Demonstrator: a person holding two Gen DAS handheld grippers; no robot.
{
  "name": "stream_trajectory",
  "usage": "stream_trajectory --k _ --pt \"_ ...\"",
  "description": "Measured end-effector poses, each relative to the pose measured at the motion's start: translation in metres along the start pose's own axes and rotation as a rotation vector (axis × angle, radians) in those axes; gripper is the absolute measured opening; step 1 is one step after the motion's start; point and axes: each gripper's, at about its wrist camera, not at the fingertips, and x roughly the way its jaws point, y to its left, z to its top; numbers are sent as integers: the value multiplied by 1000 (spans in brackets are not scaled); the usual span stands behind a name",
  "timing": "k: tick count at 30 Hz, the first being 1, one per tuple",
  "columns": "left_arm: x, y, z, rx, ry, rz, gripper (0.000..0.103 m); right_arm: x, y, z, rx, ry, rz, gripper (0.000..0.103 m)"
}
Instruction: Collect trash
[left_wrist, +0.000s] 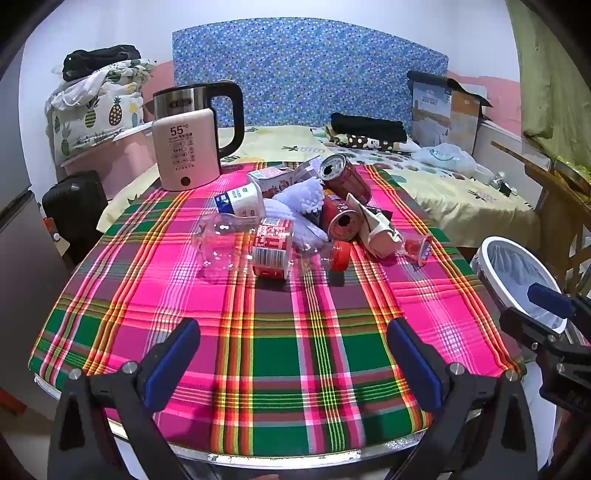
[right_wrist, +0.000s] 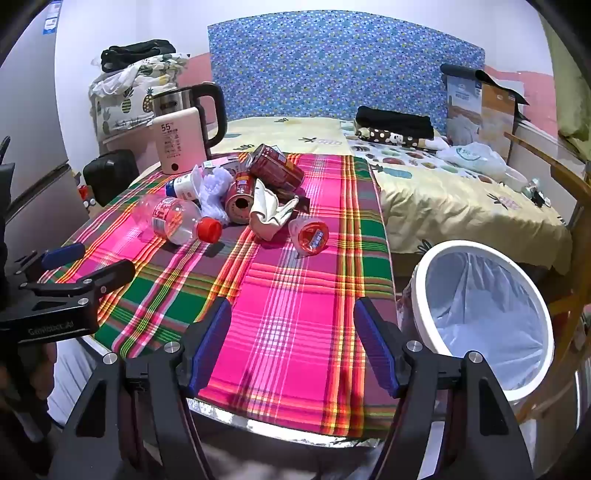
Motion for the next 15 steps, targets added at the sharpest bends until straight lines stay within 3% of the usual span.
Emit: stream_trajectory --k 15 --pt "-6 1 1 -6 -8 13 102 7 4 -3 -1 2 -2 70"
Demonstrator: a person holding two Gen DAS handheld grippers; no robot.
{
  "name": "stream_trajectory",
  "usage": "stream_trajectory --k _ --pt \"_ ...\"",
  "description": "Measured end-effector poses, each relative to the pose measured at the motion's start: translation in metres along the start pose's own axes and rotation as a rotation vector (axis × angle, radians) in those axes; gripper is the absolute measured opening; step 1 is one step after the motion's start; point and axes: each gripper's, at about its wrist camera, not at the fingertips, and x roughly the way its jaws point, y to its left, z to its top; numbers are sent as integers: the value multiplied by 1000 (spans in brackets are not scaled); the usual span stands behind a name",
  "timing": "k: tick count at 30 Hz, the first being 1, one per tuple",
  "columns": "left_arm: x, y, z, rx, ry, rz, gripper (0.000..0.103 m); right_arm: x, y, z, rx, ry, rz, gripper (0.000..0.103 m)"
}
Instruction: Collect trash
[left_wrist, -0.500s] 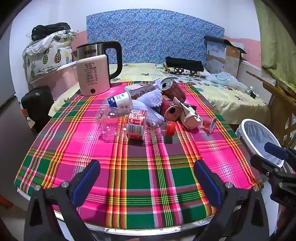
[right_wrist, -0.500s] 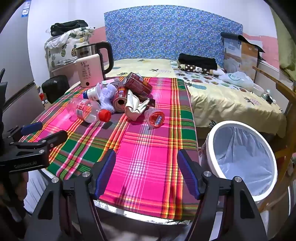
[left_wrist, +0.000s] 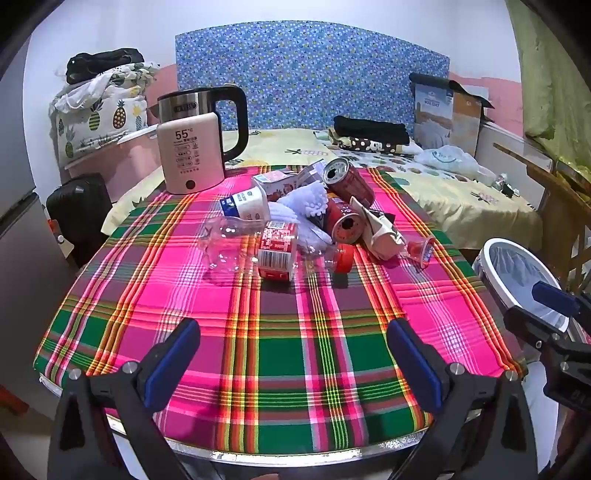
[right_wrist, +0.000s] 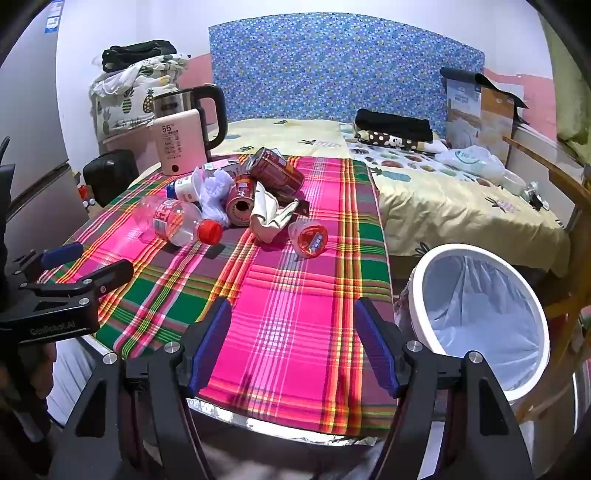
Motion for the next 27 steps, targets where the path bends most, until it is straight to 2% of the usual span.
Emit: stream_trajectory --k 4,27 --pt "-3 2 0 -2 -2 -2 102 -11 -2 3 -5 -8 -3 70" --pt "-6 4 2 -4 -4 0 102 -12 -1 4 -8 -10 -5 70"
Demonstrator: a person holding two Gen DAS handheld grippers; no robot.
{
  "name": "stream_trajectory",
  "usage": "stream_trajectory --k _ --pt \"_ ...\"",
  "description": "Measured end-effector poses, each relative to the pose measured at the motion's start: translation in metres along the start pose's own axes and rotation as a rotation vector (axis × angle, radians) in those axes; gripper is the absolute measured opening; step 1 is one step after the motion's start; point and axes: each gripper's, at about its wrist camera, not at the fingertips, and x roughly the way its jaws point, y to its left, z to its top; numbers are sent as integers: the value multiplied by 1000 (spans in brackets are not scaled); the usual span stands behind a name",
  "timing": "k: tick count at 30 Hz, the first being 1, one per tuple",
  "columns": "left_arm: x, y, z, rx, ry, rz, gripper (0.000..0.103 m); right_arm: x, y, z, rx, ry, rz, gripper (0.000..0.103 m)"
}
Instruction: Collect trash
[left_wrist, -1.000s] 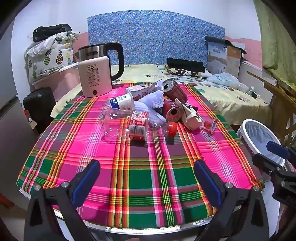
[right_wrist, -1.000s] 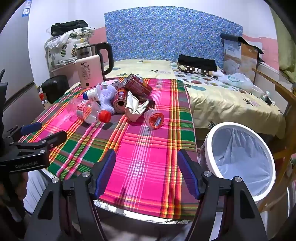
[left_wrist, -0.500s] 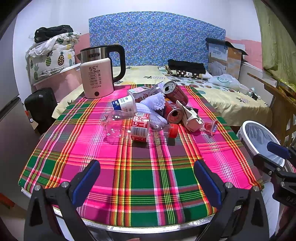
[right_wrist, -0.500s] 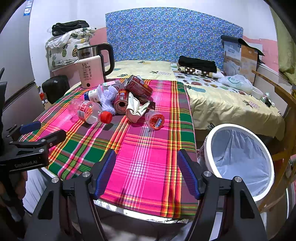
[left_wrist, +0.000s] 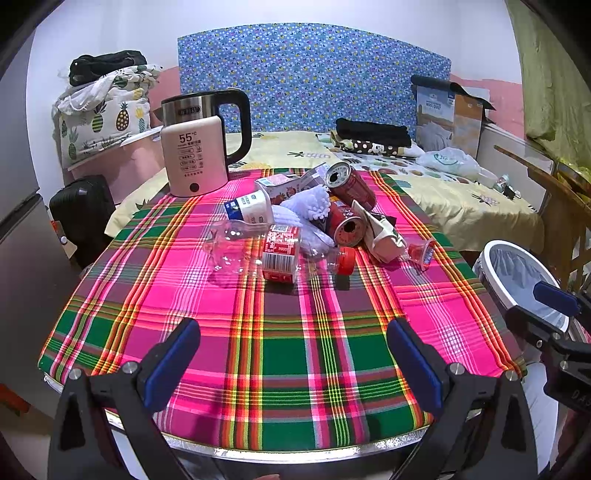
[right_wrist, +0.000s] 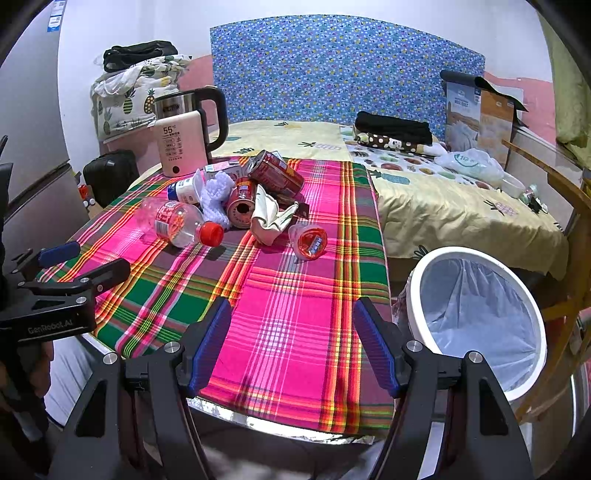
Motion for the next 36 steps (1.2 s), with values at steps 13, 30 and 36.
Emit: stream_trajectory --k 13,30,36 --pt "1 -1 -1 0 0 1 102 0 0 0 0 0 0 70" --pt "-1 0 0 0 0 0 102 1 -3 -1 4 9 -2 70" --pt "-2 2 0 0 1 2 102 2 -3 -1 5 9 -2 70"
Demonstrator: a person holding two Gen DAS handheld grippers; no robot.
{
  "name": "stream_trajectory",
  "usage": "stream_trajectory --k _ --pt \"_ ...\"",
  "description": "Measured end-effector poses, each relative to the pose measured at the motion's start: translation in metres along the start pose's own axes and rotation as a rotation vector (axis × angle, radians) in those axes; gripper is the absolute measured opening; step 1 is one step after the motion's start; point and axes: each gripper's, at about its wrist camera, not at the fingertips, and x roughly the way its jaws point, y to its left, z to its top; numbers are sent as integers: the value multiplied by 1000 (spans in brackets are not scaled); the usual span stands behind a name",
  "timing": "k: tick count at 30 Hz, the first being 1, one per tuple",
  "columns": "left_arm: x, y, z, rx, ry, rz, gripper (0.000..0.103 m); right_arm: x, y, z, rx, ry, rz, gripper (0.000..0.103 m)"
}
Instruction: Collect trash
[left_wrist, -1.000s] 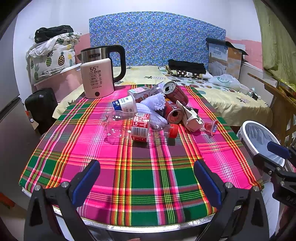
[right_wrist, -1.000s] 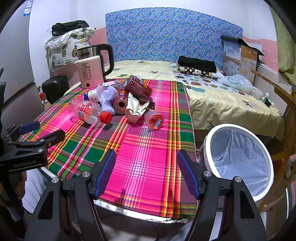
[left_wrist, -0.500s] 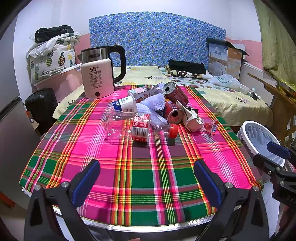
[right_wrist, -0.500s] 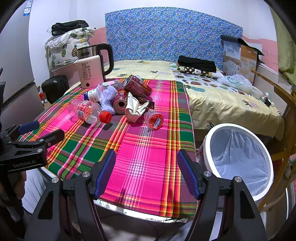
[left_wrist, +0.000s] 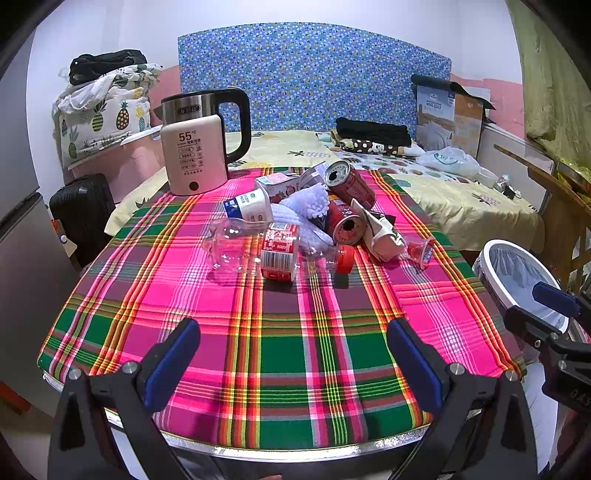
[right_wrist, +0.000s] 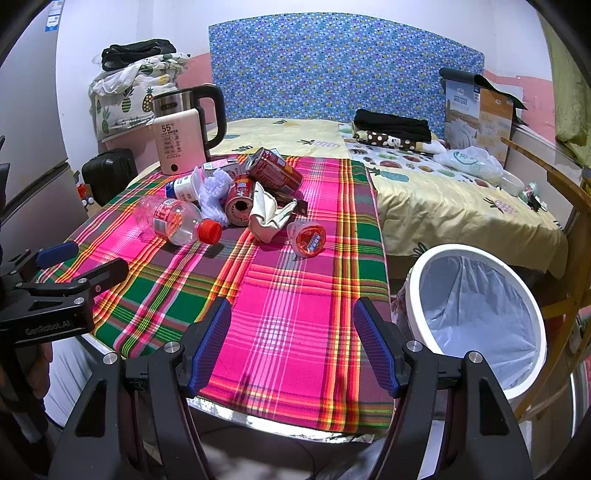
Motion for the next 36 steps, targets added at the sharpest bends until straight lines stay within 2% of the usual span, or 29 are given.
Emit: stream_trajectory --k 13,18,21,26,36 --pt "4 0 -1 6 7 -1 102 7 0 1 -6 10 1 70" --pt "17 3 0 3 20 -16 102 13 2 4 -10 19 4 70" --pt "30 5 3 12 35 0 99 21 2 7 -11 27 6 70" --pt "55 13 11 -21 83 -26 96 39 4 16 -37 50 0 70" --pt "79 39 36 -149 80 -64 96 75 12 43 -63 62 34 70"
